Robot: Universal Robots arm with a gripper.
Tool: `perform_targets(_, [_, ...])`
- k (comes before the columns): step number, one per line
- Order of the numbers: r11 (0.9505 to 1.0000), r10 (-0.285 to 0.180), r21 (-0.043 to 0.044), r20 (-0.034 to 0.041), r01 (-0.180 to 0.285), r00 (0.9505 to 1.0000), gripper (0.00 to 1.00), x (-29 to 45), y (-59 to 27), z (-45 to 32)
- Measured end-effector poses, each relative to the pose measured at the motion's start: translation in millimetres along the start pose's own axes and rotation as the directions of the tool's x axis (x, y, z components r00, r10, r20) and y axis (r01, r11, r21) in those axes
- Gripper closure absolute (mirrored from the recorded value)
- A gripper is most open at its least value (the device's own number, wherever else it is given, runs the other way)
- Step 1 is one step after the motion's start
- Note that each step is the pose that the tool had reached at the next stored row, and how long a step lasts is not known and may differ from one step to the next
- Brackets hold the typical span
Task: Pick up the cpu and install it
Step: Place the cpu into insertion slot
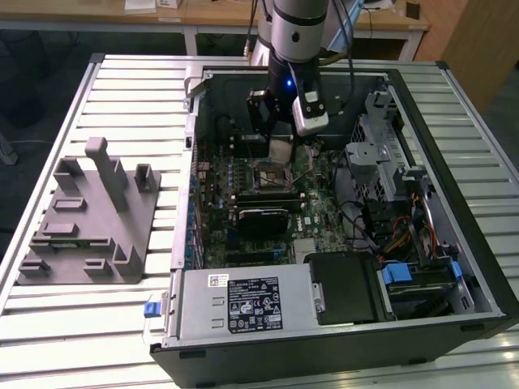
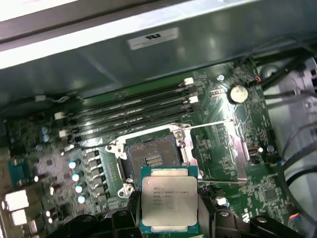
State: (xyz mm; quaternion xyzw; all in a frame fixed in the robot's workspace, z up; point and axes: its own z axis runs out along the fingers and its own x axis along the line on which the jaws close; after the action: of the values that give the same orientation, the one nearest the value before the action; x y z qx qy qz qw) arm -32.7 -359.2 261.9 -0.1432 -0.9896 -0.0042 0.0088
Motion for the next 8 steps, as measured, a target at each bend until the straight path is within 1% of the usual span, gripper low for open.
perform_targets(2, [0.9993, 0.038, -0.0006, 0.0002, -0.038, 0.9993, 0.46, 0.0, 0.0, 1.4])
perform_targets(4, [0.9973, 0.073, -0.0013, 0.0004, -0.073, 0.9973, 0.46, 0.0, 0.0, 2.5])
perform_targets(6, [0.9940, 0.109, -0.0020, 0.0005, -0.109, 0.9940, 0.46, 0.0, 0.0, 3.3])
perform_targets(8, [0.9892, 0.147, -0.0027, 0.0006, -0.147, 0.9892, 0.46, -0.1, 0.0, 4.2])
